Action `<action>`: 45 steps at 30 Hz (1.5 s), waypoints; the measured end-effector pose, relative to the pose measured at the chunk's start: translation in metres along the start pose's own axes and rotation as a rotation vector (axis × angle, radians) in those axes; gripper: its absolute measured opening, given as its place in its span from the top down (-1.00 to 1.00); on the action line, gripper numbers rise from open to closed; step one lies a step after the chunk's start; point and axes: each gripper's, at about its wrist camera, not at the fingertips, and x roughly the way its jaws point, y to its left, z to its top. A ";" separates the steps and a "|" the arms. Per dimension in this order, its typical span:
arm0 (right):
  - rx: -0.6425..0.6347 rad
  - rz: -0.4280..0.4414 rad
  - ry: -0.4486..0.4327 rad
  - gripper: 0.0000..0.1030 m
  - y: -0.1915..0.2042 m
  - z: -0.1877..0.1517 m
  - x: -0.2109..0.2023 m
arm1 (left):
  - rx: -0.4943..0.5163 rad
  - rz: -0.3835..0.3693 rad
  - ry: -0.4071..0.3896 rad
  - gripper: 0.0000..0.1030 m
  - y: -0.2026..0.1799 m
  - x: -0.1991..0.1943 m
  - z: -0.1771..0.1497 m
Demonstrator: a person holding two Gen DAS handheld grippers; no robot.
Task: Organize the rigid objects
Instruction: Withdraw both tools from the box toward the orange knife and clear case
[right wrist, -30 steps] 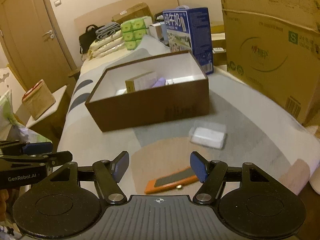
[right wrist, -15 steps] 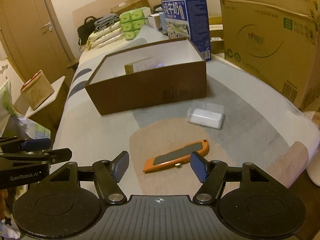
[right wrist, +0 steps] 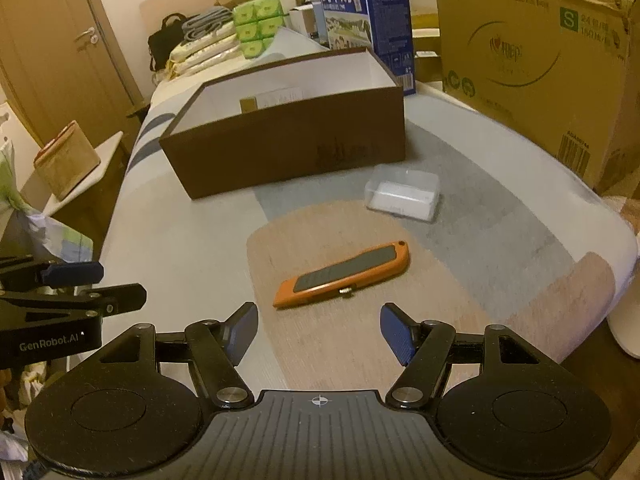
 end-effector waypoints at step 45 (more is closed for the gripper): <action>0.114 -0.094 0.110 -0.26 -0.056 -0.007 0.050 | 0.166 -0.103 0.086 0.01 -0.048 0.092 0.005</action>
